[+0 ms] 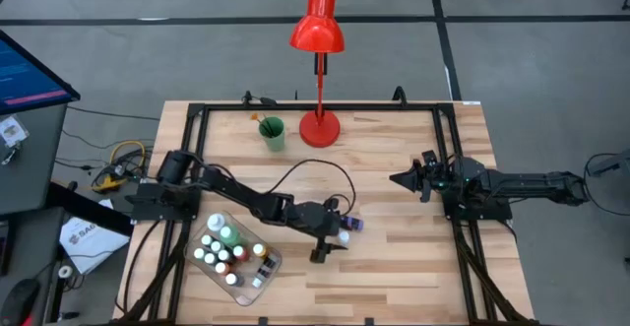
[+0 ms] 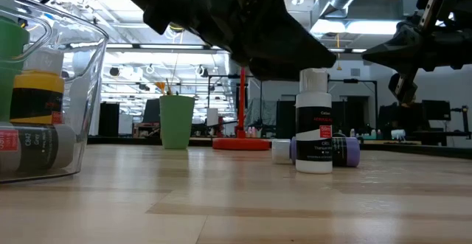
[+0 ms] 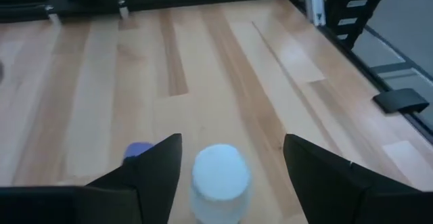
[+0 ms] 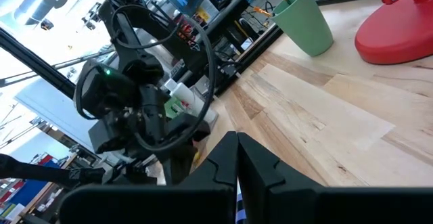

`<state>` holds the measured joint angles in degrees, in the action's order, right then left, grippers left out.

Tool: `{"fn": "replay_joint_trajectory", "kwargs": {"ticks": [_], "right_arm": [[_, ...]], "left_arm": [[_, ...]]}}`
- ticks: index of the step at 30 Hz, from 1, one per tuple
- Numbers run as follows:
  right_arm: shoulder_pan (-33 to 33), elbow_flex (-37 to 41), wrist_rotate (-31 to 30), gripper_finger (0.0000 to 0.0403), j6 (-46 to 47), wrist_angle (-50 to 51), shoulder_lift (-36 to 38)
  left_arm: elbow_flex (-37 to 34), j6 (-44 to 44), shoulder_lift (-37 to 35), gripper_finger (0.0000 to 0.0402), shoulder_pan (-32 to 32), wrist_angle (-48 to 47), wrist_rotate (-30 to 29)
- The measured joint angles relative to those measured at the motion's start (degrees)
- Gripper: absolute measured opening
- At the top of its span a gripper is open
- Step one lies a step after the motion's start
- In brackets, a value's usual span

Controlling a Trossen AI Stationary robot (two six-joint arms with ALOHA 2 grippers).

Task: Pick & Place Paint Supplies
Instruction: Put the white coloring bottle into the transparent bin

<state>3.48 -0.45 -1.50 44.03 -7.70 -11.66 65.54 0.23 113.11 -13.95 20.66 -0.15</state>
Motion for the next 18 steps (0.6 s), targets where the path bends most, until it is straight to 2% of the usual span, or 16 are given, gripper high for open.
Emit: {"fn": "replay_joint_trajectory", "kwargs": {"ticks": [5, 18], "right_arm": [[-0.02, 0.00, 0.00, 0.0000, 0.00, -0.02, 0.00], [-0.01, 0.00, -0.02, 0.0000, 0.00, 0.00, 0.00]], "left_arm": [[0.01, -0.83, -0.33, 0.0212, 0.18, -3.99, 0.22], [0.02, -1.49, -0.34, 0.0122, -0.16, -3.72, 0.59]]}}
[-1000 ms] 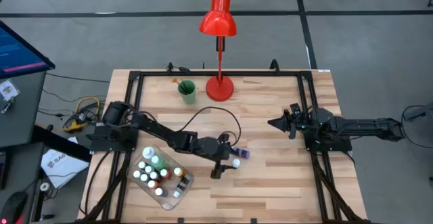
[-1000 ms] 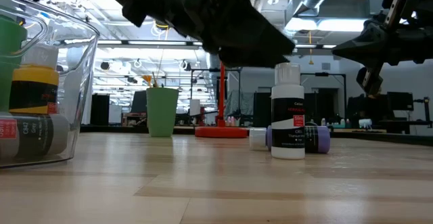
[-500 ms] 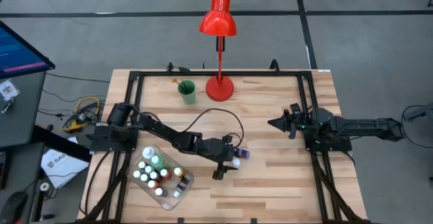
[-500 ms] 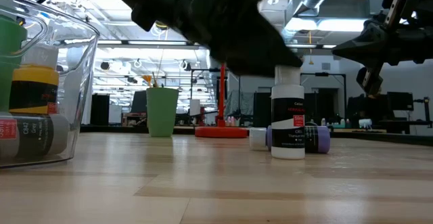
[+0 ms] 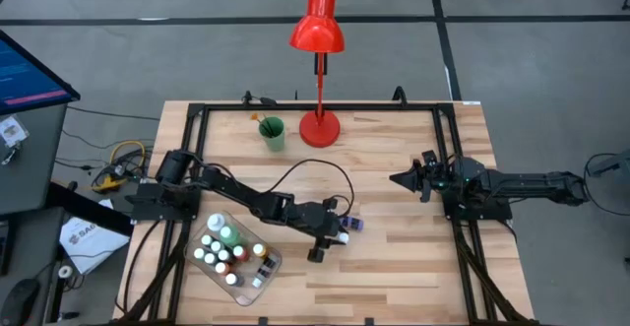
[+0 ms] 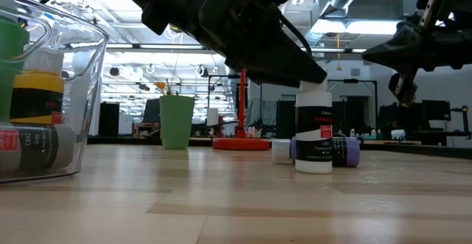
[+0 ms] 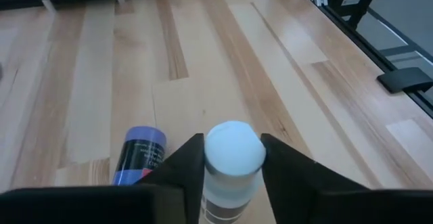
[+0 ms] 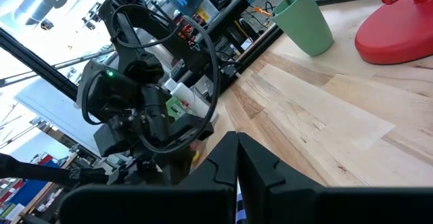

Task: Pick & Place Paint Supplies
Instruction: Put the white coloring bottle into the transparent bin

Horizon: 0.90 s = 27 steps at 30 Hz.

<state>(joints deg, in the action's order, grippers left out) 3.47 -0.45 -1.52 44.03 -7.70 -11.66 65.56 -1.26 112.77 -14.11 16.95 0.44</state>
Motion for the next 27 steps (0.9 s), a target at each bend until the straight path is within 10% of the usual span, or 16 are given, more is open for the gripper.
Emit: {"fn": "replay_joint_trajectory", "kwargs": {"ticks": [10, 20, 27], "right_arm": [[-0.01, 0.00, 0.00, 0.0000, 0.00, 0.00, 0.00], [0.00, 0.00, 0.00, 0.0000, 0.00, 0.00, 0.00], [-0.01, 0.01, 0.01, 0.0000, 0.00, 0.00, 0.00]], "left_arm": [[-0.09, 0.04, -8.60, 0.0089, -0.33, -2.59, 0.86], [-2.06, 0.14, -35.40, 0.0093, -7.80, -35.33, 0.42], [-15.89, 19.16, -55.63, 0.0093, -20.32, -36.25, -12.64]]}}
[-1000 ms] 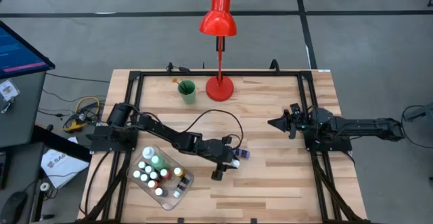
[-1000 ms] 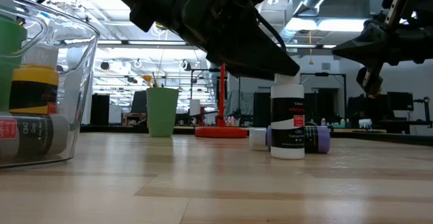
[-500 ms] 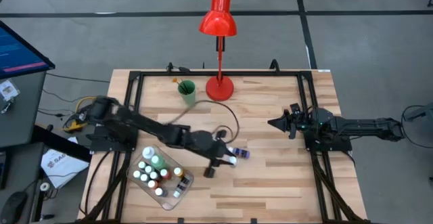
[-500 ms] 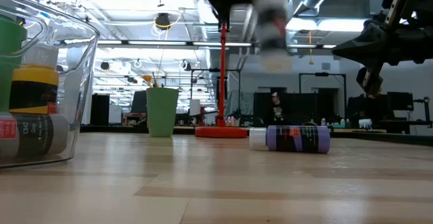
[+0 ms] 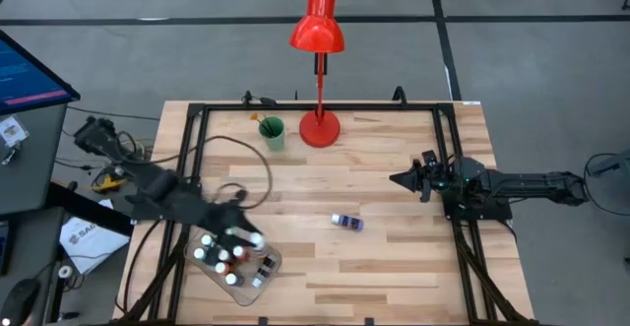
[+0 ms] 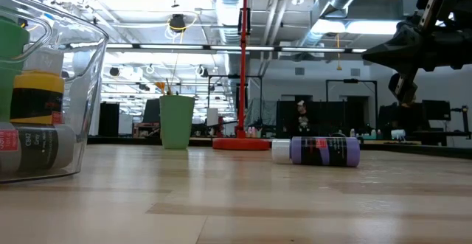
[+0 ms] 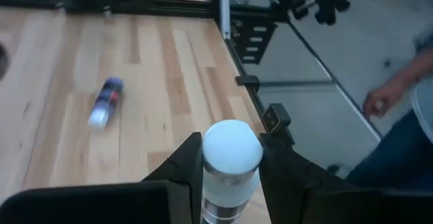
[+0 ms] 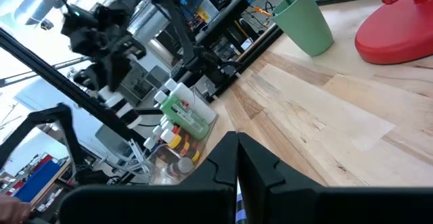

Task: Pick & Place Paint Supplies
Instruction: Put the white coloring bottle into the transparent bin

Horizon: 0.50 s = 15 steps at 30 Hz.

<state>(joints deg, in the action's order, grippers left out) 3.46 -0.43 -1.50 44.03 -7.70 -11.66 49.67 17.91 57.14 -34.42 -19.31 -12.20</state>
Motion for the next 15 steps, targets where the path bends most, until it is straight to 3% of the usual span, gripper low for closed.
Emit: {"fn": "replay_joint_trajectory", "kwargs": {"ticks": [5, 10, 15], "right_arm": [[0.00, 0.00, -0.01, 0.0000, 0.00, 0.00, 0.01], [0.00, -0.01, 0.01, 0.0000, 0.00, 0.00, 0.00], [0.01, -0.01, 0.00, 0.0000, 0.00, -0.01, 0.00]], "left_arm": [[-9.85, 9.03, -7.78, 0.0094, -12.71, 2.14, -12.55], [-15.30, 10.91, -6.50, 0.0094, -19.97, 6.91, -16.41], [-16.77, 10.53, -1.27, 0.0094, -20.42, 9.49, -17.13]]}}
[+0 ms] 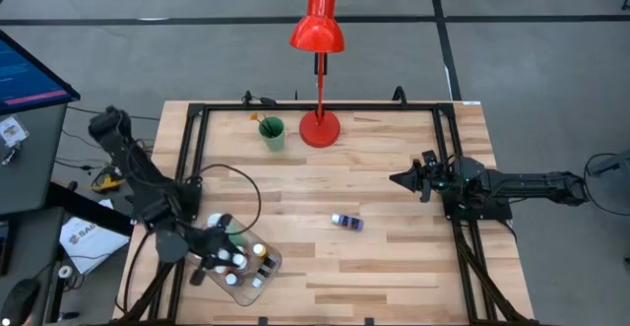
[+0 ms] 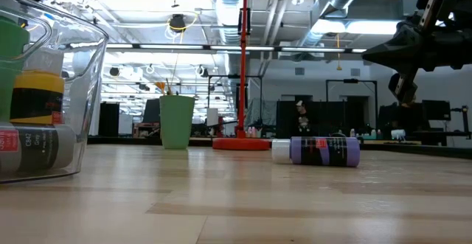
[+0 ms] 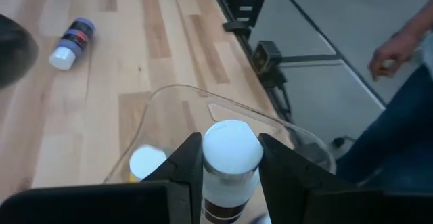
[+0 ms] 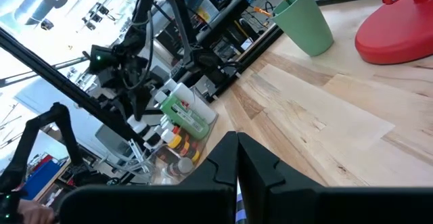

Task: Pick & Place Paint Supplies
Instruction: Put the white coloring bottle into the transparent bin

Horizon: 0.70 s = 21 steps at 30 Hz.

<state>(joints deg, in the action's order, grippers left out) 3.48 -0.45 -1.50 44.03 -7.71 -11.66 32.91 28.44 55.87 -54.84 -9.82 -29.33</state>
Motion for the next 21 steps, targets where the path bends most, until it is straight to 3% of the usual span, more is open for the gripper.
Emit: {"fn": "replay_joint_trajectory", "kwargs": {"ticks": [10, 21], "right_arm": [[0.00, 0.01, -0.01, 0.0000, 0.00, 0.12, 0.02], [0.00, 0.02, -0.01, 0.0000, 0.00, 0.04, 0.02]], "left_arm": [[0.42, -4.86, 8.00, 0.0094, 1.82, 3.38, -1.64], [0.33, -10.35, 11.15, 0.0094, 1.89, 5.76, -1.60]]}}
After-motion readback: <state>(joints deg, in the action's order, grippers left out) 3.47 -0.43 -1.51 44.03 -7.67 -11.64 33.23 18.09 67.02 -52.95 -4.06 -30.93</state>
